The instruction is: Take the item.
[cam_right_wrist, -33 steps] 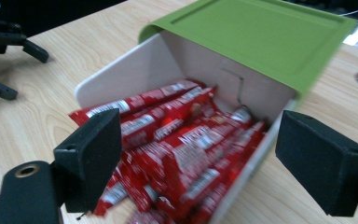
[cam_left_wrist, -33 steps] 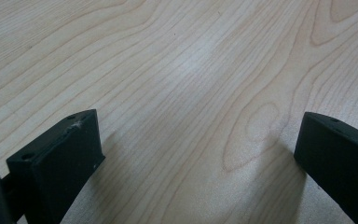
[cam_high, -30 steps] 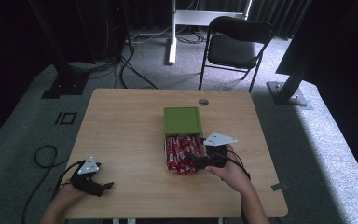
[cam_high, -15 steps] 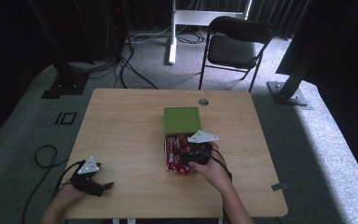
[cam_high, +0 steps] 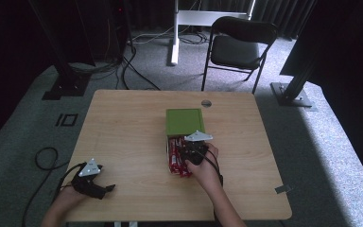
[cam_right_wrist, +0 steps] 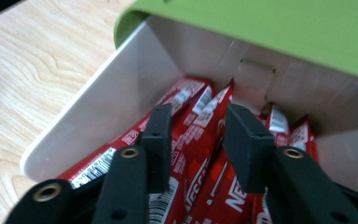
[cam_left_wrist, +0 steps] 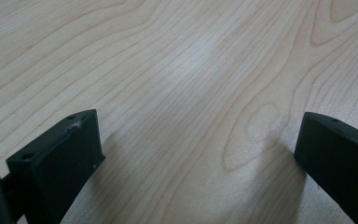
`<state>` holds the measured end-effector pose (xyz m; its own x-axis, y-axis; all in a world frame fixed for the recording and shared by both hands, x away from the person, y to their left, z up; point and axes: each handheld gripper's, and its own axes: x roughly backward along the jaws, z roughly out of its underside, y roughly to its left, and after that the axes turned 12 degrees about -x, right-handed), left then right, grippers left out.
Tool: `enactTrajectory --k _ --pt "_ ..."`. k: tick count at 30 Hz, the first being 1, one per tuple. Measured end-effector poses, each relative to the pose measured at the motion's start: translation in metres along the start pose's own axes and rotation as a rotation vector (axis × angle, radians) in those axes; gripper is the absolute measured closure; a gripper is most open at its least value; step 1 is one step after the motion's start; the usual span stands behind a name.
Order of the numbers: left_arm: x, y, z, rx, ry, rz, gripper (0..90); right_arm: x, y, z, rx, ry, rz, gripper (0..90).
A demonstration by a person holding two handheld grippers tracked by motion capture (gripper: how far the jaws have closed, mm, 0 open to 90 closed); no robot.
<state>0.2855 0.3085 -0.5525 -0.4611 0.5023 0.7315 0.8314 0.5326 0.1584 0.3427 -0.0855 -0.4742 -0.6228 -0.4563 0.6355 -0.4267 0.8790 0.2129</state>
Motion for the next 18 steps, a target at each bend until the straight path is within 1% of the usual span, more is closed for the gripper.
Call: enactTrajectory --k 1,3,5,8,11,12,14,15,17,18 --pt "0.000 0.000 0.000 0.000 0.000 0.000 1.5 -0.002 0.000 0.001 0.000 0.003 0.004 63.2" --pt "0.000 0.000 0.000 0.001 -0.001 0.000 1.5 -0.005 0.001 0.002 0.000 0.028 0.004 63.3" --pt "0.000 0.000 0.000 0.000 0.000 0.000 1.5 -0.007 0.001 0.002 -0.009 0.035 0.014 64.0" --pt "0.000 0.000 0.000 0.000 0.000 0.000 1.5 -0.008 0.001 0.002 -0.030 0.041 0.033 65.8" --pt "0.000 0.000 0.000 0.000 0.000 0.000 1.5 -0.009 0.000 0.003 -0.060 0.044 0.048 69.7" --pt "0.000 0.000 0.000 0.000 0.000 0.000 1.5 -0.011 0.000 0.004 -0.058 0.046 0.051 69.9" --pt "0.000 0.000 0.000 0.000 0.000 0.000 1.5 -0.012 0.002 0.004 -0.041 0.052 0.065 69.6" --pt "0.000 0.000 0.000 0.000 0.000 0.000 1.5 -0.013 0.003 0.004 -0.022 0.060 0.073 69.3" --pt "0.000 0.000 0.000 0.000 0.000 0.000 1.5 -0.015 0.004 0.003 -0.014 0.076 0.081 69.3" --pt "0.000 0.000 0.000 0.000 0.000 0.000 1.5 -0.018 0.004 0.004 0.001 0.091 0.091 69.3"
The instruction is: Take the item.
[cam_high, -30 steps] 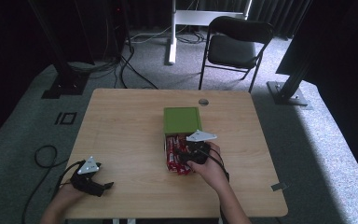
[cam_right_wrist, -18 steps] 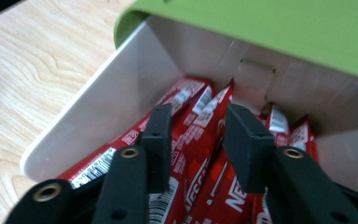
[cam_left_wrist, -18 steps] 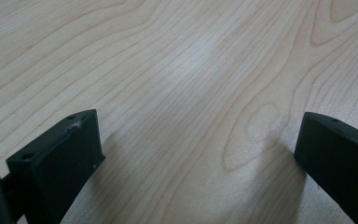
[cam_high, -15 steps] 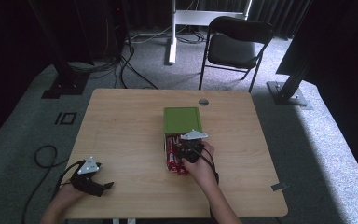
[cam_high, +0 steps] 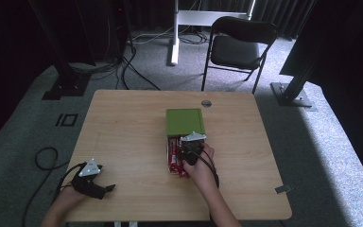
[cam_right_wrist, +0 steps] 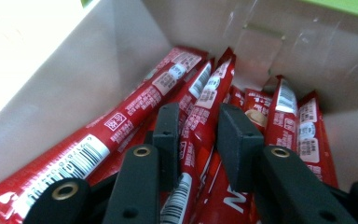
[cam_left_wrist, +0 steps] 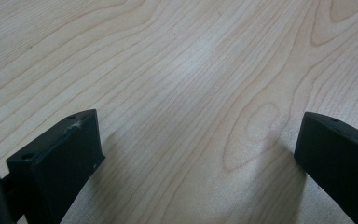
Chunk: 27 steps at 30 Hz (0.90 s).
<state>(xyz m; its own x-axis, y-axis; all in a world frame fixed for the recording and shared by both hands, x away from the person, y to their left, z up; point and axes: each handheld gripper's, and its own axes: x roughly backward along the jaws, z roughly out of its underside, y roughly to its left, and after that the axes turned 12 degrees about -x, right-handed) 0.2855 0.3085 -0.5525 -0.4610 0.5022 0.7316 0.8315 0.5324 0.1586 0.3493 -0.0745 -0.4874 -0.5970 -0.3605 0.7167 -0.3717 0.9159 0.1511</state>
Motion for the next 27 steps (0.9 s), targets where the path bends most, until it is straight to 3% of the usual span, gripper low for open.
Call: enactTrajectory --k 4,7,13,27 --pt "0.000 0.000 0.000 0.000 0.000 0.000 1.5 0.000 0.002 0.001 0.004 -0.007 0.010 77.7" --pt "0.000 0.000 0.000 0.000 -0.001 0.000 1.5 0.005 0.000 -0.002 -0.030 -0.015 -0.004 82.0" --pt "0.000 0.000 0.000 0.000 0.000 0.000 1.5 0.018 -0.004 -0.005 -0.052 -0.052 -0.034 82.8" --pt "0.000 0.000 0.000 0.001 -0.001 0.000 1.5 0.047 -0.004 -0.002 -0.052 -0.097 -0.099 82.8"
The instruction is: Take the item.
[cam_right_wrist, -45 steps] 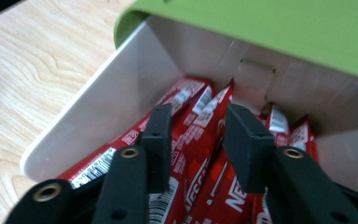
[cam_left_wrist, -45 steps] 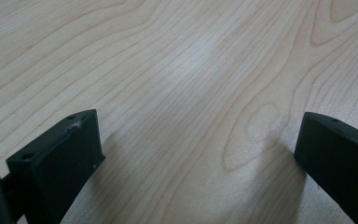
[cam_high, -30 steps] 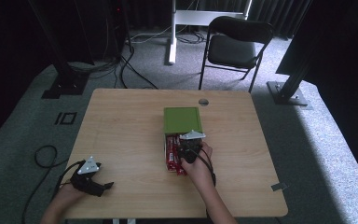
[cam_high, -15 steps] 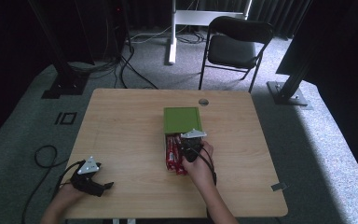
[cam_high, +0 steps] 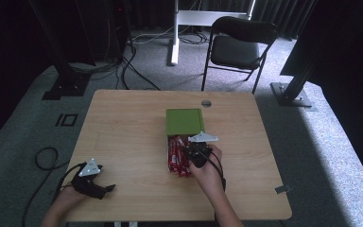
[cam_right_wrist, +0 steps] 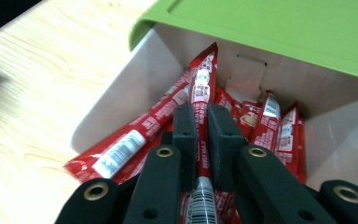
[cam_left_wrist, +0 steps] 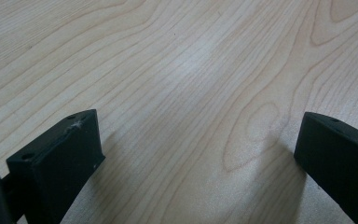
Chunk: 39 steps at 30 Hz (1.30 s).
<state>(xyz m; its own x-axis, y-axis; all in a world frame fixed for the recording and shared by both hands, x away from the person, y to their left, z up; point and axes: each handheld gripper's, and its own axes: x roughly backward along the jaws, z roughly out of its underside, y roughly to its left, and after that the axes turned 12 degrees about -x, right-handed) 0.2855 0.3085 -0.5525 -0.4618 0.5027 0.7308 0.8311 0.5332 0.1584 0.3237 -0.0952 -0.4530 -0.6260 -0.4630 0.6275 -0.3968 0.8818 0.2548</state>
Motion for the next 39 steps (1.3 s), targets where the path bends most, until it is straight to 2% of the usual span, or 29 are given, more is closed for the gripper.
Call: enactTrajectory --k 7,11,19,27,32,39 --pt "0.000 0.000 0.000 0.001 0.000 0.001 1.5 0.014 -0.002 0.005 -0.003 -0.001 -0.032 82.8" --pt "0.000 0.000 0.000 0.002 -0.001 0.000 1.5 0.030 -0.002 0.011 -0.007 -0.020 -0.070 82.8" --pt "0.000 0.000 0.000 0.000 0.001 0.001 1.5 0.051 -0.002 0.016 0.004 -0.021 -0.095 82.8" --pt "0.000 0.000 0.000 0.001 0.001 0.001 1.5 0.071 -0.002 0.015 -0.005 -0.071 -0.124 82.8" --pt "0.000 0.000 0.000 0.000 0.001 0.001 1.5 0.081 -0.007 0.010 -0.028 -0.125 -0.125 82.8" --pt "0.000 0.000 0.000 0.001 0.001 0.001 1.5 0.087 -0.019 -0.004 -0.060 -0.207 -0.081 82.8"
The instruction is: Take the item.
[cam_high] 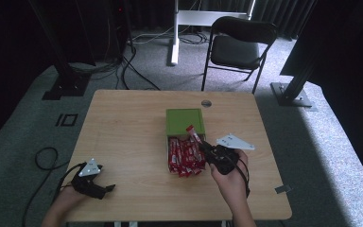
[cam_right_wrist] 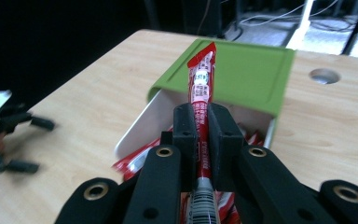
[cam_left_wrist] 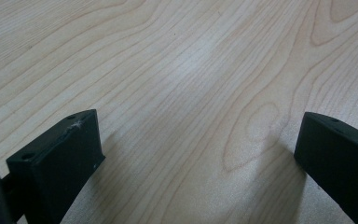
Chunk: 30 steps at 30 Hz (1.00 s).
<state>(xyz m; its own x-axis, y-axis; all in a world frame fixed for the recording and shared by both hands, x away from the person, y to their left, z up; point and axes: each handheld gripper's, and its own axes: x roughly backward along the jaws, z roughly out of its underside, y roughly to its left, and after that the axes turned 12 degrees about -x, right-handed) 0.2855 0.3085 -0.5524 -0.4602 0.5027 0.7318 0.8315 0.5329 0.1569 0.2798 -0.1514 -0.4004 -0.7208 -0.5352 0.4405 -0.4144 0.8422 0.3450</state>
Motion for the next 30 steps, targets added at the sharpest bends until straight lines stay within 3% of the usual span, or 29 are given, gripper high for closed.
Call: enactTrajectory --k 5,14,24,30 --pt "0.000 0.000 0.000 0.001 -0.001 0.000 1.5 -0.003 -0.010 -0.008 -0.017 -0.068 0.055 82.7" --pt "0.000 0.000 0.000 0.000 -0.001 -0.001 1.5 -0.020 -0.036 -0.016 -0.071 -0.133 0.140 82.7" --pt "0.000 0.000 0.000 -0.001 -0.001 -0.001 1.5 -0.048 -0.069 -0.011 -0.139 -0.143 0.224 82.6" --pt "0.000 0.000 0.000 0.000 -0.001 -0.001 1.6 -0.068 -0.085 -0.001 -0.208 -0.137 0.245 82.6"
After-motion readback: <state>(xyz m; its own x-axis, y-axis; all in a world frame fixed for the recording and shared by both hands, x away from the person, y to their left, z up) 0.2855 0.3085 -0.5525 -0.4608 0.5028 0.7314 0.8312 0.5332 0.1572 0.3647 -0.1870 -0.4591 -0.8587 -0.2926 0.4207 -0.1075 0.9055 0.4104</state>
